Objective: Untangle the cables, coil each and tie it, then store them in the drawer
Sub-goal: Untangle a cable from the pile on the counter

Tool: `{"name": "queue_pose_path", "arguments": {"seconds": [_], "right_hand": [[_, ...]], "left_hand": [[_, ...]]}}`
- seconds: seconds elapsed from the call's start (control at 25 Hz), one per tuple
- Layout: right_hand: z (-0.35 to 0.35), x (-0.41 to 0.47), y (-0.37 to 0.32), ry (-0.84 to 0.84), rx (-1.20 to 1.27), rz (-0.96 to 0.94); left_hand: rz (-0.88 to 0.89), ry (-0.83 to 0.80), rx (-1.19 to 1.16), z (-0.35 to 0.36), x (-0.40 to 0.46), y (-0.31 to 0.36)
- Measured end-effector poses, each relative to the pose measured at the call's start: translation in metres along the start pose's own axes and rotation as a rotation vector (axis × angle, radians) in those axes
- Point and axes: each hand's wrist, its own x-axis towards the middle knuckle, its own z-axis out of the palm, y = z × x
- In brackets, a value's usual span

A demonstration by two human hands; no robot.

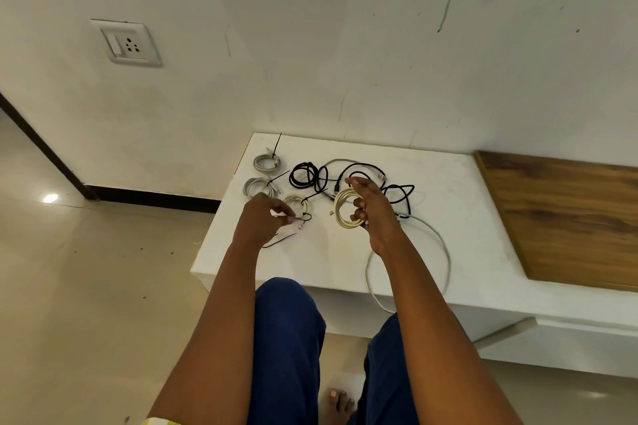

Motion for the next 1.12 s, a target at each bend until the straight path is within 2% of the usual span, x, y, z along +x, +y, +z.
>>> {"name": "queue_pose_path", "arguments": {"seconds": [0.16, 0.32, 0.52, 0.72, 0.84, 0.92, 1.04, 1.12], "right_hand": [[-0.003, 0.003, 0.001, 0.092, -0.198, -0.077], [-0.012, 0.007, 0.0, 0.135, -0.308, -0.109], [-0.034, 0.012, -0.004, 0.226, -0.508, -0.222], [-0.048, 0.017, -0.009, 0.146, -0.504, -0.194], [-0.051, 0.019, -0.009, 0.122, -0.491, -0.192], [-0.053, 0.019, -0.009, 0.128, -0.455, -0.257], [-0.054, 0.019, -0.01, 0.124, -0.372, -0.34], [-0.053, 0.019, -0.01, 0.085, -0.345, -0.364]], "left_hand": [[0.122, 0.073, -0.111, 0.008, 0.0, 0.037], [0.267, 0.123, -0.048, 0.027, -0.005, 0.064], [0.329, 0.142, -0.011, 0.043, -0.009, 0.08], [0.545, 0.286, 0.115, 0.048, -0.009, 0.09], [0.621, 0.308, 0.185, 0.052, -0.009, 0.093], [0.543, 0.224, 0.102, 0.057, -0.01, 0.094], [0.233, -0.009, -0.312, 0.062, -0.012, 0.099], [0.028, -0.109, -0.581, 0.062, -0.012, 0.103]]}}
